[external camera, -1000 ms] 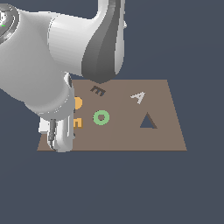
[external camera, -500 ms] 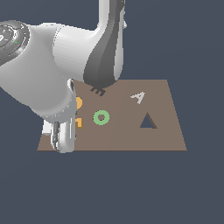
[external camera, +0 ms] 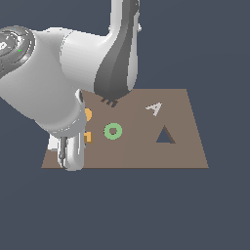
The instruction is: Insert a designated object into the corresponding slot on a board.
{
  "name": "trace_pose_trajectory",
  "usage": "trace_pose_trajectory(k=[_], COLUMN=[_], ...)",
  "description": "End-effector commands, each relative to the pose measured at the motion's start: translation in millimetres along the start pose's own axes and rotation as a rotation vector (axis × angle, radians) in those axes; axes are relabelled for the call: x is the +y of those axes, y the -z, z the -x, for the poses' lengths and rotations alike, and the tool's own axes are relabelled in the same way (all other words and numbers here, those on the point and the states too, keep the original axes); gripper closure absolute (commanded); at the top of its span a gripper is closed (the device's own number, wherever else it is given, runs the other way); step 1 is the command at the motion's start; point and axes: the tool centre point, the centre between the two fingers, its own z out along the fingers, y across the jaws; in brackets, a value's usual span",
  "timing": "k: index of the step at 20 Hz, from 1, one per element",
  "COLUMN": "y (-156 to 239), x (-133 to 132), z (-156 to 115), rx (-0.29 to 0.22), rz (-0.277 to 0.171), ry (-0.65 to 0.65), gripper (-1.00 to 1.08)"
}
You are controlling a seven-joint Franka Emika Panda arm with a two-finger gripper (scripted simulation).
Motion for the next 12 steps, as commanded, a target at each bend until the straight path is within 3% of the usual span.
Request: trace_pose_trajectory(k=[1, 12], y=[-0.2, 0.5], x=[0.0, 10.6], z=[0.0, 2.3], rx=[0.000, 0.000], rz=[0.000, 0.000], ry=[0.000, -0.040], gripper=[1.08, 1.08])
